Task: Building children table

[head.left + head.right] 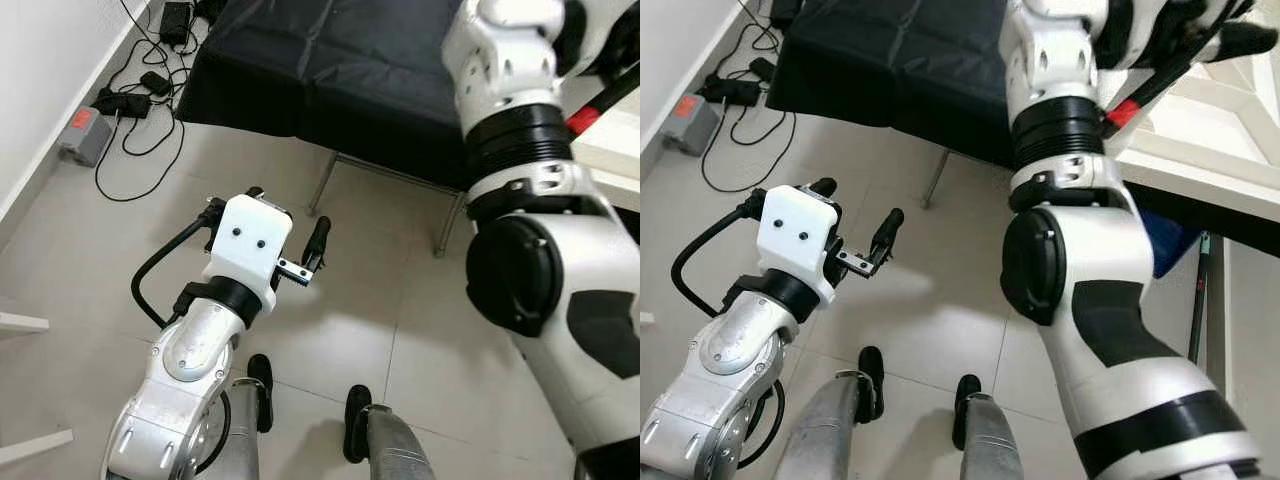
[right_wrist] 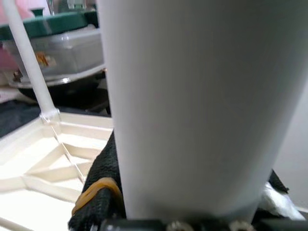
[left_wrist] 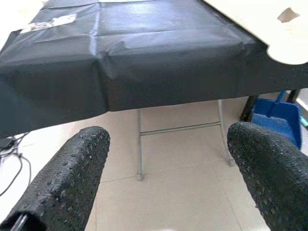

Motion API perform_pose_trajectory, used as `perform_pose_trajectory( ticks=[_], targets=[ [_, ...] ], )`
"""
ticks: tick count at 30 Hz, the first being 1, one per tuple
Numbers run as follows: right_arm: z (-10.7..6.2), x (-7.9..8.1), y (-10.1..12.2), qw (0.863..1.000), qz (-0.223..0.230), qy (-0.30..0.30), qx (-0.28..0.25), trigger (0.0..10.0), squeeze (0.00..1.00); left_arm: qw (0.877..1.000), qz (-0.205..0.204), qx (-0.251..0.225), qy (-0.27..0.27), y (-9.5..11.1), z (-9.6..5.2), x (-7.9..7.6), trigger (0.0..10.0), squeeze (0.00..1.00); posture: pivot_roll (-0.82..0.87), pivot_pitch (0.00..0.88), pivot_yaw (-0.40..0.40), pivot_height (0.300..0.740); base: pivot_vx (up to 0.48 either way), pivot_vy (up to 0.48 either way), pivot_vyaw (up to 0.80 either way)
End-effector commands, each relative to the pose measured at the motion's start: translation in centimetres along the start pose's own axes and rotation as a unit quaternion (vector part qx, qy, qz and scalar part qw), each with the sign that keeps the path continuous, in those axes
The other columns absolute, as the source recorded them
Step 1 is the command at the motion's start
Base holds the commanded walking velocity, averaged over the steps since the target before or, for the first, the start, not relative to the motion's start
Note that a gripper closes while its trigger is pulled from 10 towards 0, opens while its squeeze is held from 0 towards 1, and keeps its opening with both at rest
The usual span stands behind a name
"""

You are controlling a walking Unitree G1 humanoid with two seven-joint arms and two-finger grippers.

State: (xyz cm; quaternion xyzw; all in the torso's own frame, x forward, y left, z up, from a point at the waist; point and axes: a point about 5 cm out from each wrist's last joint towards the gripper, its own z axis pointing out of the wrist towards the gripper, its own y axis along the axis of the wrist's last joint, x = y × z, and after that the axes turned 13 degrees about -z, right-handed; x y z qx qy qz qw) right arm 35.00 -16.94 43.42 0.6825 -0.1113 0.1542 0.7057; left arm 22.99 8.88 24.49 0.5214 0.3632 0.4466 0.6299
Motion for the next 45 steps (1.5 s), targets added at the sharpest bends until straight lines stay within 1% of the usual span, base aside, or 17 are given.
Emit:
perform_pose_trajectory(
  ticks=[1,8,10,13,14,18,19,21,22,24,26,29,30,34,36,39,45],
  targets=[
    [0.1,-0.4,2.0,0.999,0.034,-0.011,0.0,10.0,0.0,1.0,0.0,0.011,-0.008,-0.6,-0.1,-0.3,10.0,0.0,0.16,0.423,-0.086,0.74,0.0,0.0,0.0],
    [0.7,0.2,1.8,1.0,0.025,0.01,0.002,10.0,0.0,1.0,-0.001,0.01,-0.008,-0.6,-0.2,-0.4,10.0,0.0,0.16,0.415,-0.088,0.74,0.0,0.0,0.0],
    [0.9,0.8,1.4,0.997,0.02,0.072,0.034,10.0,0.0,1.0,-0.001,0.01,-0.009,-0.6,-0.2,-0.5,10.0,0.0,0.16,0.406,-0.09,0.74,0.0,0.0,0.0],
    [0.9,2.7,1.8,0.957,0.039,0.286,-0.017,10.0,0.0,1.0,-0.001,0.01,-0.008,-0.8,-0.2,-0.4,10.0,0.0,0.16,0.378,-0.089,0.74,0.0,0.0,0.0],
    [0.9,2.7,1.8,0.957,0.039,0.286,-0.017,10.0,0.0,1.0,-0.001,0.01,-0.008,-0.8,-0.2,-0.4,10.0,0.0,0.16,0.378,-0.089,0.74,0.0,0.0,0.0],
    [-0.2,3.3,1.9,0.87,0.065,0.482,-0.078,10.0,0.0,1.0,0.002,0.002,-0.006,-0.9,0.3,-0.2,10.0,0.0,0.16,0.316,-0.087,0.74,0.0,0.0,0.0],
    [-0.2,3.3,1.9,0.87,0.065,0.482,-0.078,10.0,0.0,1.0,0.002,0.002,-0.006,-0.9,0.3,-0.2,10.0,0.0,0.16,0.316,-0.087,0.74,0.0,0.0,0.0],
    [-1.0,3.1,1.5,0.838,0.062,0.531,-0.11,10.0,0.0,1.0,0.003,0.001,-0.005,-1.1,0.6,-0.1,10.0,0.0,0.15,0.308,-0.085,0.74,0.0,0.0,0.0],
    [-2.5,1.5,0.1,0.761,0.119,0.623,-0.139,10.0,0.0,1.0,0.007,-0.001,-0.005,-1.4,0.8,0.0,10.0,0.0,0.14,0.243,-0.082,0.74,0.0,0.0,0.0],
    [-2.5,1.5,0.1,0.761,0.119,0.623,-0.139,10.0,0.0,1.0,0.007,-0.001,-0.005,-1.4,0.8,0.0,10.0,0.0,0.14,0.243,-0.082,0.74,0.0,0.0,0.0],
    [-3.1,0.2,-1.8,0.712,0.127,0.676,-0.143,10.0,0.0,1.0,0.009,0.002,0.0,-1.9,0.9,0.2,10.0,0.0,0.14,0.203,-0.08,0.74,0.0,0.0,0.0],
    [-2.5,-2.2,-5.3,0.683,0.101,0.713,-0.121,10.0,0.0,1.0,0.009,0.009,0.013,-2.6,0.9,0.6,10.0,0.0,0.13,0.151,-0.074,0.74,0.0,0.0,0.0],
    [-2.3,-3.5,-7.0,0.681,0.078,0.718,-0.119,10.0,0.0,1.0,0.009,0.008,0.016,-2.7,1.0,0.6,10.0,0.0,0.13,0.122,-0.071,0.74,0.0,0.0,0.0],
    [-2.3,-4.5,-8.0,0.677,0.062,0.725,-0.116,10.0,0.0,1.0,0.009,0.007,0.018,-2.8,1.1,0.6,10.0,0.0,0.13,0.122,-0.071,0.74,0.0,0.0,0.0],
    [-2.8,-7.0,-10.5,0.649,0.037,0.754,-0.096,10.0,0.0,1.0,0.004,0.011,0.019,-3.5,1.3,0.8,10.0,0.0,0.13,0.048,-0.057,0.74,0.0,0.0,-0.8],
    [-3.2,-8.6,-12.0,0.633,0.028,0.77,-0.072,10.0,0.0,1.0,-0.006,0.014,0.016,-4.1,1.2,0.8,10.0,0.0,0.12,0.025,-0.056,0.74,0.0,0.0,-0.8],
    [-3.4,-10.3,-14.0,0.622,0.003,0.78,-0.06,10.0,0.0,0.999,-0.035,0.03,0.011,-5.1,0.9,0.5,10.0,0.0,0.12,0.018,-0.06,0.74,0.0,0.0,-0.8]
  ],
)
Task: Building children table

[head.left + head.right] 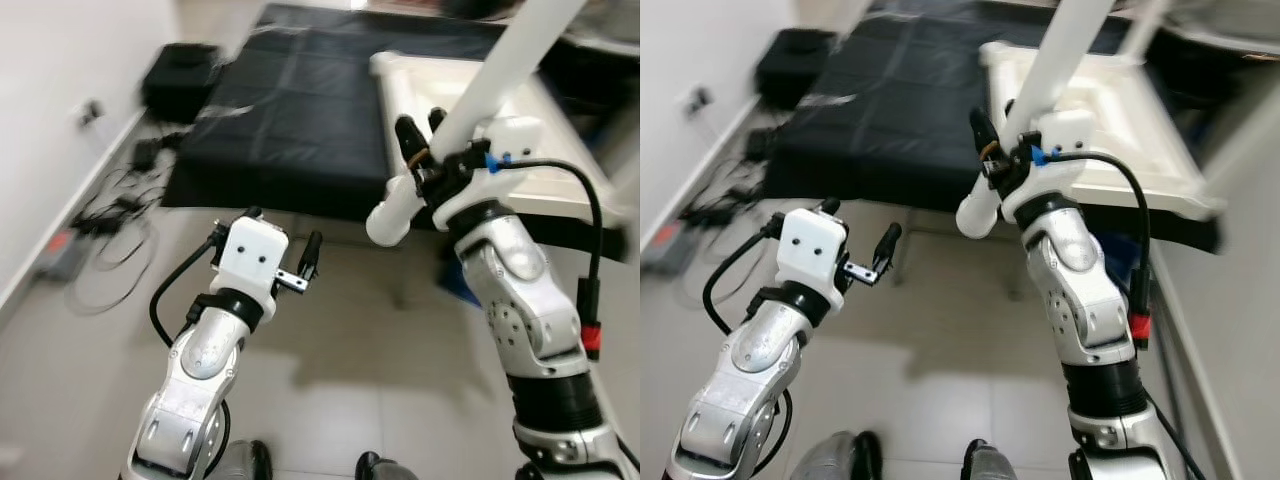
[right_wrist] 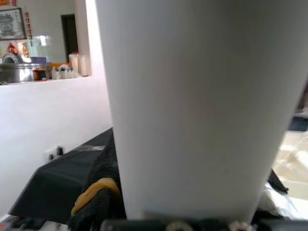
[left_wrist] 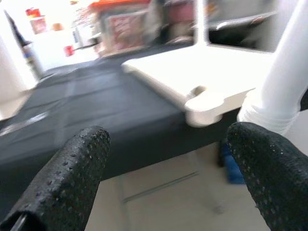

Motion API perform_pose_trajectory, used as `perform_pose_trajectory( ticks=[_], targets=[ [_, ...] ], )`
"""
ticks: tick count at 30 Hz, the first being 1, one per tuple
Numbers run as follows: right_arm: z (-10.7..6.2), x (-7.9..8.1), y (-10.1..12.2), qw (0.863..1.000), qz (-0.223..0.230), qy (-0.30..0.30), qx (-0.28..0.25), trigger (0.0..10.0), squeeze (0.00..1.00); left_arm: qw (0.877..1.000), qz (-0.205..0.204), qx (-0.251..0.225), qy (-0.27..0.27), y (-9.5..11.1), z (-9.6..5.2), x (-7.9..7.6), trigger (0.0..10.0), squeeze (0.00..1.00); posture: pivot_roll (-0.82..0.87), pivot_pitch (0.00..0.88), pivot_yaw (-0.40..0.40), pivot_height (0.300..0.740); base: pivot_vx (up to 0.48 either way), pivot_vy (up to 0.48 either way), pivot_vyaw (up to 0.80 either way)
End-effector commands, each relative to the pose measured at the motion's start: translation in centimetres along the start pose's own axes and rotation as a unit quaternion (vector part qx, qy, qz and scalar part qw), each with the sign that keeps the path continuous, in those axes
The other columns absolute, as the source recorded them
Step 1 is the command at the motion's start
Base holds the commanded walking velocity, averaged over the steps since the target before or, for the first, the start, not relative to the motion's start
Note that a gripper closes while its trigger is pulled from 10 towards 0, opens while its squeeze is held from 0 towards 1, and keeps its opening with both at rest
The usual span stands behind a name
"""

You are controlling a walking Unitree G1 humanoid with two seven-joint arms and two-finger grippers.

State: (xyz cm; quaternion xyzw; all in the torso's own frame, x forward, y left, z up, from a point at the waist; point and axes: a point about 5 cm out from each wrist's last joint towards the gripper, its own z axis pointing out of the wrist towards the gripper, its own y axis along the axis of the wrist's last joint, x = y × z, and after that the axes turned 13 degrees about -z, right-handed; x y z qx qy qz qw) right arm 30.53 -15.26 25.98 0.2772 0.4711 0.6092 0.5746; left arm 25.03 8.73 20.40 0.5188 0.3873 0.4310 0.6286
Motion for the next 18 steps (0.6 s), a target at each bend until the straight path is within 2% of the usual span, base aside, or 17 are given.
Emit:
perform_pose_trajectory(
  ticks=[1,4,7,9,13,14,18],
  targets=[
    [-0.1,0.8,0.2,1.0,-0.003,0.021,-0.009,10.0,0.0,1.0,-0.021,0.02,0.002,-1.0,-0.3,0.0,10.0,0.0,0.12,0.021,-0.062,0.74,0.0,0.0,0.0],
    [-1.1,1.1,-0.1,0.999,-0.021,0.031,0.002,10.0,0.0,0.999,-0.03,0.024,0.005,-1.5,-0.4,0.0,10.0,0.0,0.12,0.03,-0.062,0.74,0.0,0.0,0.0],
    [-1.4,1.2,-0.4,0.999,-0.012,0.031,0.01,10.0,0.0,0.999,-0.029,0.025,0.012,-1.6,-0.5,0.2,10.0,0.0,0.12,0.03,-0.062,0.74,0.167,-0.162,0.0],
    [-2.1,1.6,-0.8,0.999,-0.013,0.038,0.023,10.0,0.0,0.999,-0.031,0.02,0.016,-1.6,-0.5,0.5,10.0,0.0,0.11,0.054,-0.066,0.74,0.341,-0.302,0.0],
    [-2.2,1.8,-1.0,0.999,-0.009,0.041,0.027,10.0,0.0,0.999,-0.028,0.014,0.017,-1.5,-0.4,0.6,10.0,0.0,0.11,0.054,-0.066,0.74,0.379,-0.291,0.0],
    [-2.2,1.8,-1.0,0.999,-0.011,0.041,0.03,10.0,0.0,1.0,-0.027,0.006,0.013,-1.1,-0.1,0.6,10.0,0.0,0.11,0.091,-0.068,0.74,0.42,0.0,0.0],
    [-2.1,1.9,-0.9,0.999,-0.017,0.042,0.024,10.0,0.0,1.0,-0.014,-0.004,0.004,-0.7,0.1,0.5,10.0,0.0,0.11,0.087,-0.065,0.74,0.424,0.0,0.0]
  ],
)
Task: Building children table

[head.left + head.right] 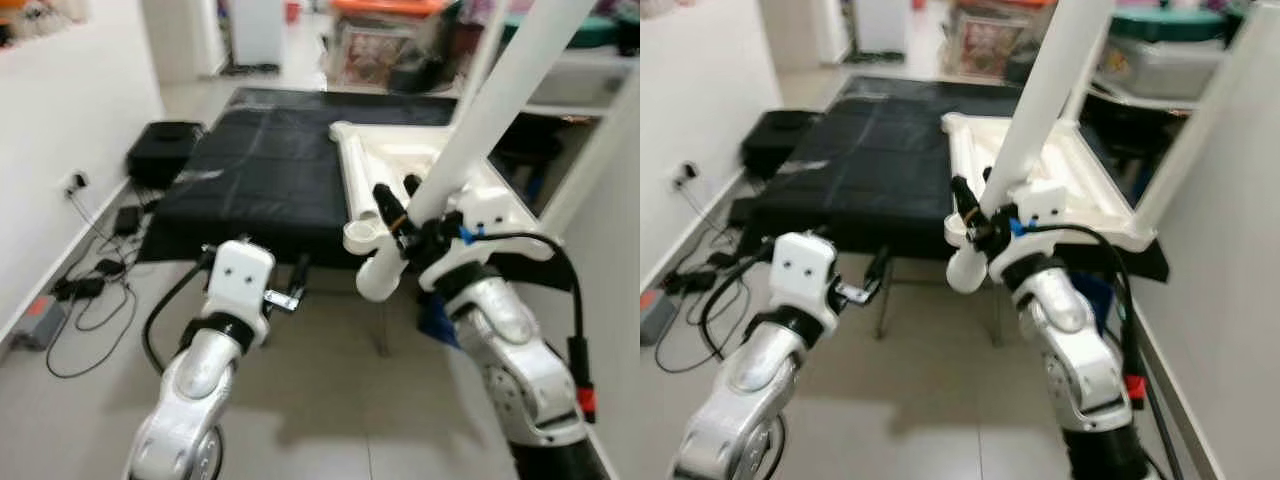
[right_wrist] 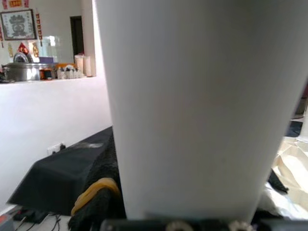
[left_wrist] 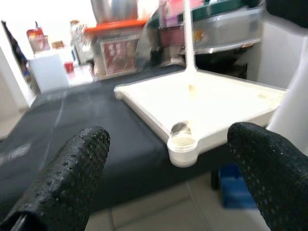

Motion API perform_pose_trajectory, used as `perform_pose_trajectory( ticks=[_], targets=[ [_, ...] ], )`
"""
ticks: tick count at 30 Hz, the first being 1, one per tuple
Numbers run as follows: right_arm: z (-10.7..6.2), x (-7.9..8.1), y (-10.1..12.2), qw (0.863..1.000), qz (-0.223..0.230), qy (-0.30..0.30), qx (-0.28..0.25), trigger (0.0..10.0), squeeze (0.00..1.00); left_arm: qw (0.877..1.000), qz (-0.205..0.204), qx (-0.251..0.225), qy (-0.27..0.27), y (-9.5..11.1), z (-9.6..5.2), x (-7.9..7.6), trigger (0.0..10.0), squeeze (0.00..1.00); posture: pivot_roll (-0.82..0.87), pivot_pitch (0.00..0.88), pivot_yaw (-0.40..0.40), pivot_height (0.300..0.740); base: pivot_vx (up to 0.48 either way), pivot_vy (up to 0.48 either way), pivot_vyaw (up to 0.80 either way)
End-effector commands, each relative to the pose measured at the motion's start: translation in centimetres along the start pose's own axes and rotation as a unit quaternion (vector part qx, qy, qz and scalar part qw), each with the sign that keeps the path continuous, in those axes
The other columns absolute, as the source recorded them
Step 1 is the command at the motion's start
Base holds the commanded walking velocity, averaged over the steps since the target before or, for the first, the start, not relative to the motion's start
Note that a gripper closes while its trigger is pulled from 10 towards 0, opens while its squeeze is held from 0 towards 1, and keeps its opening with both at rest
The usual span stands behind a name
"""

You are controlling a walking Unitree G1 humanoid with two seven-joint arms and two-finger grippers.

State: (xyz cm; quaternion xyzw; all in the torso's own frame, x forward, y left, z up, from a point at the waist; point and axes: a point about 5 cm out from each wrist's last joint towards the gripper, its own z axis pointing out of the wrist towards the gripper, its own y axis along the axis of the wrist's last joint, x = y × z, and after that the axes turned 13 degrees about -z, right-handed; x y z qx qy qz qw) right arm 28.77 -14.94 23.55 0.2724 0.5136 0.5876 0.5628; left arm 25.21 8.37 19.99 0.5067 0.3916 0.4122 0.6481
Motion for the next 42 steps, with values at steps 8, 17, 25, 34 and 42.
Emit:
perform_pose_trajectory(
  ticks=[8,17,25,34,42],
  targets=[
    [1.0,0.6,1.1,1.0,-0.001,0.01,-0.026,10.0,0.0,1.0,0.001,-0.016,0.015,0.7,0.4,0.8,10.0,0.0,0.11,0.074,-0.071,0.74,0.424,0.0,0.0],
    [3.1,-0.4,3.4,0.998,0.002,-0.009,-0.069,10.0,0.0,0.999,-0.025,-0.033,0.023,1.2,1.0,0.9,10.0,0.0,0.11,0.063,-0.071,0.74,0.0,0.0,0.0],
    [8.3,-1.7,4.9,0.997,0.021,0.01,-0.069,10.0,0.0,0.999,-0.033,-0.01,-0.007,-0.3,0.5,0.0,10.0,0.0,0.09,0.074,-0.067,0.74,0.0,0.0,0.0],
    [13.6,-0.3,9.9,0.942,0.104,0.287,-0.138,10.0,0.0,0.999,-0.033,-0.003,-0.026,0.1,-0.2,-0.7,10.0,0.0,0.14,0.155,-0.092,0.74,0.0,0.0,0.0],
    [11.5,-0.1,9.3,0.817,0.094,0.542,-0.173,10.0,0.0,0.998,-0.047,0.002,-0.051,1.0,-1.9,-2.1,10.0,0.0,0.17,0.262,-0.103,0.74,0.0,0.0,0.0]
  ],
)
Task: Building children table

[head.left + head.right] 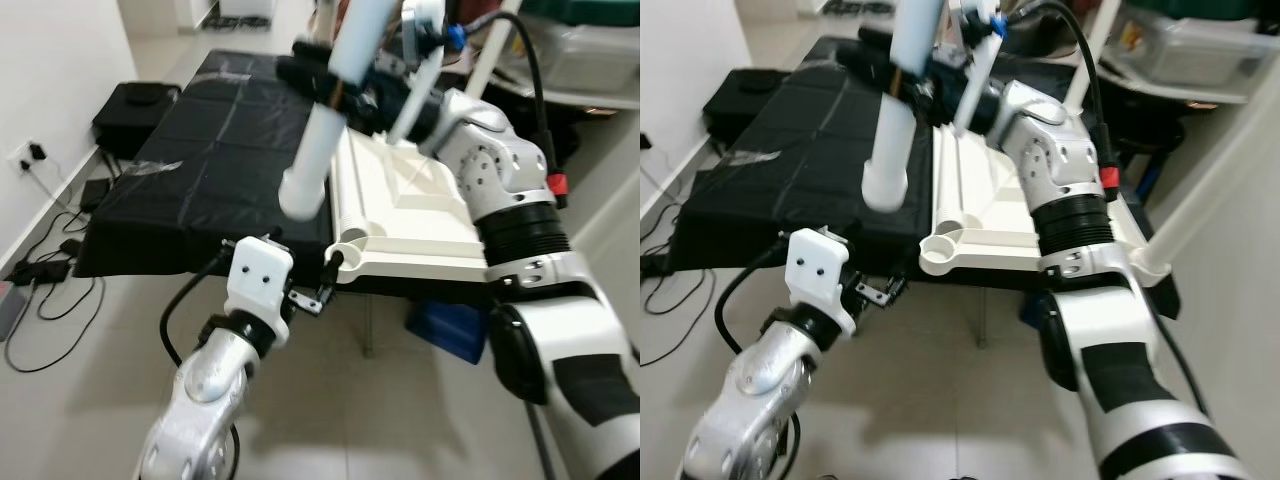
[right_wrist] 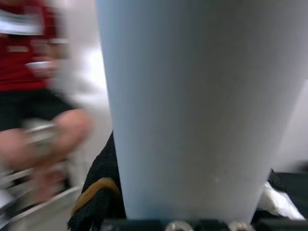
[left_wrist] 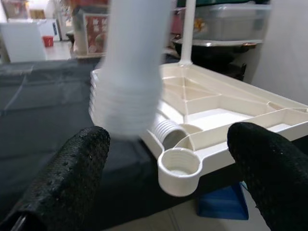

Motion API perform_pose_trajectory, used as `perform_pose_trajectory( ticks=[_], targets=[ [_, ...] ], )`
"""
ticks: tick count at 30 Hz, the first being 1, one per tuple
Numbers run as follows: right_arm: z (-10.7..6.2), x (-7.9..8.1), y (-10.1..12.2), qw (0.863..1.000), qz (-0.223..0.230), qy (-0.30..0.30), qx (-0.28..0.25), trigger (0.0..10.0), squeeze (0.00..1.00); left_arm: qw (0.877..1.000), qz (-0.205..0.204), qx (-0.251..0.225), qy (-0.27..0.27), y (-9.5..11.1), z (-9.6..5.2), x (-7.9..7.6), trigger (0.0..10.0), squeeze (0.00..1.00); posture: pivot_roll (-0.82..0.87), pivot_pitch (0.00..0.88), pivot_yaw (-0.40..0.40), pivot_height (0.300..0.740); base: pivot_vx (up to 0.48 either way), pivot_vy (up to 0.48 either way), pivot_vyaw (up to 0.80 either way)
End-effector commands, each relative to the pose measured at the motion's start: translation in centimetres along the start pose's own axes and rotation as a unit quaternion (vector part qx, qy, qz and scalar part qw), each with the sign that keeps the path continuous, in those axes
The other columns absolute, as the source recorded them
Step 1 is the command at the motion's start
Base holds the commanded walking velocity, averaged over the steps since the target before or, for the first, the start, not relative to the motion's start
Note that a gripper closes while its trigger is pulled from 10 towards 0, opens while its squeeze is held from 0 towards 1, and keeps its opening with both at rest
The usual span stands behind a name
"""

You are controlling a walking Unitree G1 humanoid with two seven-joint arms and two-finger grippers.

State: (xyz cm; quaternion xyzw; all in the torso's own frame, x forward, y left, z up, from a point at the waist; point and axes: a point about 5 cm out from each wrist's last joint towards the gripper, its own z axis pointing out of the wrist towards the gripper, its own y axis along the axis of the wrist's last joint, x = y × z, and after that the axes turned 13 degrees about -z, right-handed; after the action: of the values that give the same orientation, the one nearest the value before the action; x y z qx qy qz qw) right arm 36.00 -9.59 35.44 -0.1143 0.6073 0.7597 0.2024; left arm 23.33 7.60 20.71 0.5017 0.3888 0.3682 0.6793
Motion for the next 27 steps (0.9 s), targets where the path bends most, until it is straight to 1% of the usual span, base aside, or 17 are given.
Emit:
perform_pose_trajectory(
  ticks=[1,3,4,5,7,8,9,10,12,13,15,16,18,19,21,23,27],
  targets=[
    [-0.4,0.1,0.6,0.999,0.004,0.038,-0.023,10.0,0.0,1.0,-0.005,0.005,-0.016,0.1,-0.5,-0.7,10.0,0.0,0.17,0.262,-0.103,0.74,0.0,0.0,0.0],
    [-1.6,-0.4,1.1,0.997,0.014,0.071,-0.036,10.0,0.0,0.999,-0.011,-0.001,-0.036,1.3,-0.9,-1.5,10.0,0.0,0.19,0.312,-0.092,0.74,0.0,0.0,0.0],
    [-1.6,-0.4,1.1,0.997,0.014,0.071,-0.036,10.0,0.0,0.999,-0.011,-0.001,-0.036,1.3,-0.9,-1.5,10.0,0.0,0.19,0.312,-0.092,0.74,0.0,0.0,0.0],
    [-2.2,-0.6,1.4,0.996,0.013,0.084,-0.035,10.0,0.0,0.999,-0.016,0.001,-0.044,1.5,-1.2,-1.8,10.0,0.0,0.19,0.319,-0.095,0.74,0.0,0.0,0.0],
    [-2.9,-0.8,1.9,0.994,0.006,0.106,-0.018,10.0,0.0,0.998,-0.028,0.015,-0.049,1.4,-2.2,-2.0,10.0,0.0,0.2,0.334,-0.097,0.74,0.0,0.0,0.0],
    [-2.9,-0.8,1.9,0.994,0.006,0.106,-0.018,10.0,0.0,0.998,-0.028,0.015,-0.049,1.4,-2.2,-2.0,10.0,0.0,0.2,0.334,-0.097,0.74,0.0,0.0,0.0],
    [-3.0,-0.9,1.9,0.994,0.001,0.111,-0.005,10.0,0.0,0.998,-0.034,0.026,-0.052,1.1,-2.6,-2.0,10.0,0.0,0.2,0.343,-0.09,0.74,0.0,0.0,0.0],
    [-3.0,-0.9,1.9,0.994,0.001,0.111,-0.005,10.0,0.0,0.998,-0.034,0.026,-0.052,1.1,-2.6,-2.0,10.0,0.0,0.2,0.343,-0.09,0.74,0.0,0.0,0.0],
    [-3.0,-1.2,2.2,0.994,-0.001,0.11,0.003,10.0,0.0,0.995,-0.04,0.047,-0.073,0.6,-3.5,-2.5,10.0,0.0,0.19,0.355,-0.084,0.74,0.0,0.0,0.0],
    [-3.0,-1.2,2.2,0.994,-0.001,0.11,0.003,10.0,0.0,0.995,-0.04,0.047,-0.073,0.6,-3.5,-2.5,10.0,0.0,0.19,0.355,-0.084,0.74,0.0,0.0,0.0],
    [-3.3,-1.6,2.4,0.995,-0.003,0.097,0.016,10.0,0.0,0.992,-0.054,0.064,-0.094,0.3,-4.2,-3.2,10.0,0.0,0.2,0.369,-0.082,0.74,0.0,0.0,0.0],
    [-3.3,-1.6,2.4,0.995,-0.003,0.097,0.016,10.0,0.0,0.992,-0.054,0.064,-0.094,0.3,-4.2,-3.2,10.0,0.0,0.2,0.369,-0.082,0.74,0.0,0.0,0.0],
    [-3.6,-2.0,2.8,0.996,-0.013,0.086,0.02,10.0,0.0,0.989,-0.063,0.08,-0.105,0.3,-4.8,-3.8,10.0,0.0,0.21,0.4,-0.071,0.74,0.0,0.0,0.0],
    [-3.6,-2.1,3.0,0.996,-0.018,0.084,0.019,10.0,0.0,0.988,-0.066,0.085,-0.106,0.3,-5.1,-3.9,10.0,0.0,0.21,0.4,-0.071,0.74,0.0,0.0,0.0],
    [-3.5,-2.3,3.4,0.996,-0.032,0.081,0.018,10.0,0.0,0.988,-0.066,0.093,-0.103,0.2,-5.3,-4.0,10.0,0.0,0.21,0.409,-0.066,0.74,0.0,0.0,0.0],
    [-3.5,-2.4,3.5,0.996,-0.035,0.081,0.018,10.0,0.0,0.988,-0.065,0.094,-0.102,0.2,-5.3,-4.0,10.0,0.0,0.21,0.409,-0.066,0.74,0.0,0.0,0.0],
    [-3.3,-2.8,4.5,0.995,-0.059,0.074,0.012,10.0,0.0,0.99,-0.054,0.099,-0.089,0.3,-5.4,-3.8,10.0,0.0,0.22,0.425,-0.069,0.74,0.0,0.0,0.0]
  ],
)
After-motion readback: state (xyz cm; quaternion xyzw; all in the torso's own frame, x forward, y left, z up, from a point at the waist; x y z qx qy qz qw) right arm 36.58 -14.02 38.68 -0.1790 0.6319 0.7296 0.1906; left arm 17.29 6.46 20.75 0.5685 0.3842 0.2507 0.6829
